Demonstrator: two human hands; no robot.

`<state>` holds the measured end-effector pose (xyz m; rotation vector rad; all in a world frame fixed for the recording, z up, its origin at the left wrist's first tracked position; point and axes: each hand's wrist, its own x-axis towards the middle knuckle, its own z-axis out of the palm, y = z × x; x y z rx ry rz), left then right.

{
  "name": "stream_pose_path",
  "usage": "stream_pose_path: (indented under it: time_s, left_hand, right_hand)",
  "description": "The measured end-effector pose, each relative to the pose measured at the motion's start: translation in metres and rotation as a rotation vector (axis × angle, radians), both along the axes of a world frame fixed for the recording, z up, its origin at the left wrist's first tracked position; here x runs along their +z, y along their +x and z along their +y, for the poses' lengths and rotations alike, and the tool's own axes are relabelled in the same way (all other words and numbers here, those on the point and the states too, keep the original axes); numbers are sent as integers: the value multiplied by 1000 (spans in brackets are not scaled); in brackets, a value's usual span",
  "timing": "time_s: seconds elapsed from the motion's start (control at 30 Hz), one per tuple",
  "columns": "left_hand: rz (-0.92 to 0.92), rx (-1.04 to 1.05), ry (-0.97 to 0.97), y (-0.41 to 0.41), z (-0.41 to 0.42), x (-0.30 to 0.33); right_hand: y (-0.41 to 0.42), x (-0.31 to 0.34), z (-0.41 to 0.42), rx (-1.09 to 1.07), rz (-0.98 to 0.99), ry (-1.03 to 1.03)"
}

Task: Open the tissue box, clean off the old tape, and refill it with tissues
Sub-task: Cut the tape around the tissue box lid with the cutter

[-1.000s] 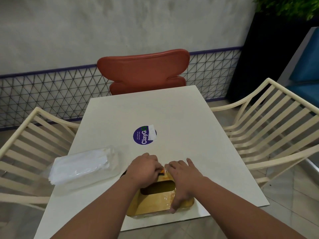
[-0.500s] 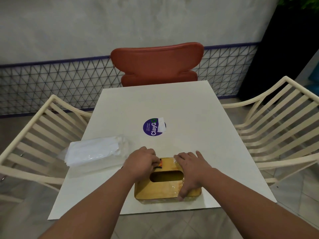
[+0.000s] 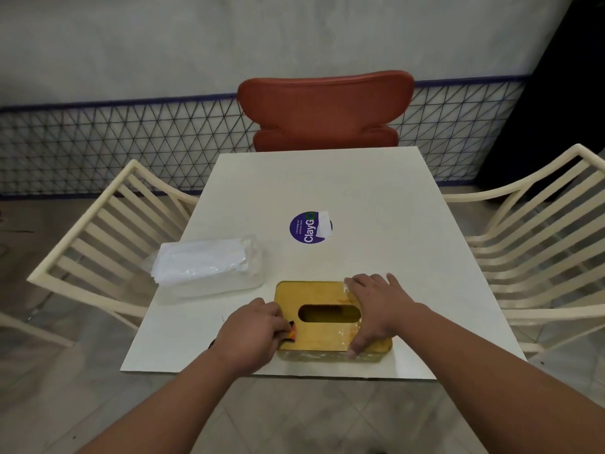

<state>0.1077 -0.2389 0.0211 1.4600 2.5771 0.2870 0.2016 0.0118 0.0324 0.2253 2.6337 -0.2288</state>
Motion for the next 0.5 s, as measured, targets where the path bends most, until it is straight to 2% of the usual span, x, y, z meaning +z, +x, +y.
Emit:
stream_pose_path:
  time_s: [0.17, 0.33, 0.5]
  left_hand:
    - [-21, -8, -97, 11, 1, 9]
    - [42, 172, -198, 12, 19, 13]
    - [16, 98, -155, 46, 59, 10]
  right_hand:
    - [1, -1, -1, 5, 1, 8]
    - [0, 2, -1, 18, -1, 11]
    - [1, 0, -1, 29, 18, 27]
